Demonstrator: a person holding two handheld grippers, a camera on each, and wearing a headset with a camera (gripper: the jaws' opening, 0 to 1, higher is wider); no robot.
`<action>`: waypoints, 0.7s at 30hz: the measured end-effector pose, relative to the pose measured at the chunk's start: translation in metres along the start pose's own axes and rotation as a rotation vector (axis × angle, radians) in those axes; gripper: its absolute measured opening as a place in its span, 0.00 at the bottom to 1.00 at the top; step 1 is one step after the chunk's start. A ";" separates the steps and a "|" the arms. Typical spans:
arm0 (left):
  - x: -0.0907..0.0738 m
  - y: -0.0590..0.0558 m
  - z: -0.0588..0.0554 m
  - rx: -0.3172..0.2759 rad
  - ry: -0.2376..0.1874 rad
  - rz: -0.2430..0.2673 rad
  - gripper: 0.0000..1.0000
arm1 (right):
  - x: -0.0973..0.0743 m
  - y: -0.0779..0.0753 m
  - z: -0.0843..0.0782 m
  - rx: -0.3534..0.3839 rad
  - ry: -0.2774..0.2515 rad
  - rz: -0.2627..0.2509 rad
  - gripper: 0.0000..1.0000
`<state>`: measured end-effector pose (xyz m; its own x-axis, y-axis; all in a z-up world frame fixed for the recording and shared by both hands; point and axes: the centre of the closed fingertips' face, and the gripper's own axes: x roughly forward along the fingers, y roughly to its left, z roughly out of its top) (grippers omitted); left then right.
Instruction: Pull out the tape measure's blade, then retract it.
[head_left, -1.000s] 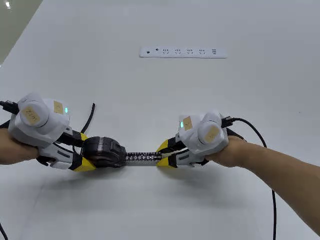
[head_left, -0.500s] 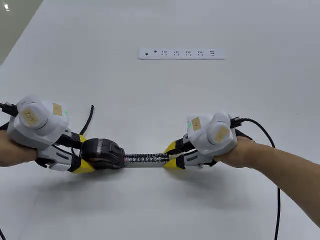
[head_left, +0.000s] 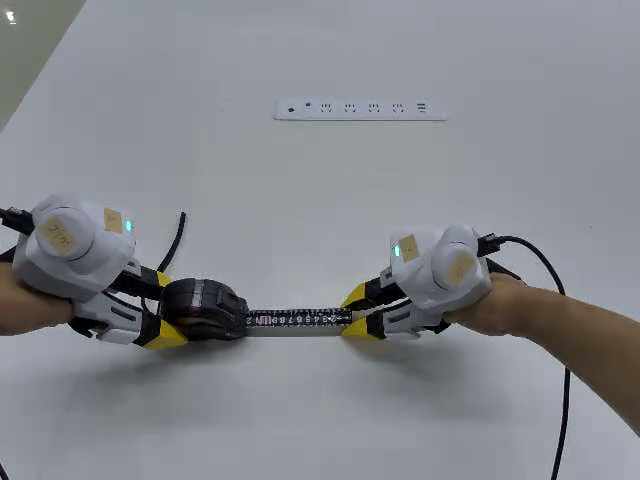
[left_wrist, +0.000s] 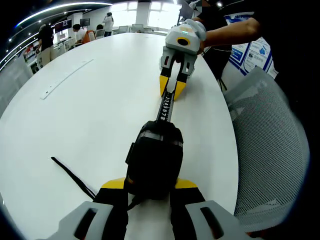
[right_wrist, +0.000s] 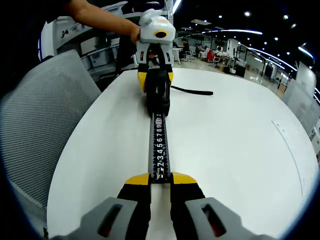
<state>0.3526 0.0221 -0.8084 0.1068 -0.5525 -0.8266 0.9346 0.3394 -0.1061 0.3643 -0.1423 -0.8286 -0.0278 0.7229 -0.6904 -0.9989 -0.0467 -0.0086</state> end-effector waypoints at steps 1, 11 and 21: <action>0.000 0.000 0.000 0.000 0.000 0.000 0.29 | 0.000 0.000 -0.001 0.000 0.001 0.000 0.12; 0.000 0.000 0.000 -0.001 0.001 -0.001 0.29 | -0.008 0.000 -0.008 0.011 0.005 -0.003 0.12; 0.000 0.000 -0.001 -0.004 0.002 -0.001 0.30 | -0.016 0.000 -0.015 0.013 0.017 -0.007 0.12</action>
<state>0.3523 0.0225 -0.8090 0.1055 -0.5514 -0.8275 0.9334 0.3420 -0.1089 0.3658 -0.1644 -0.8279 -0.0206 0.7116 -0.7023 -0.9995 -0.0328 -0.0039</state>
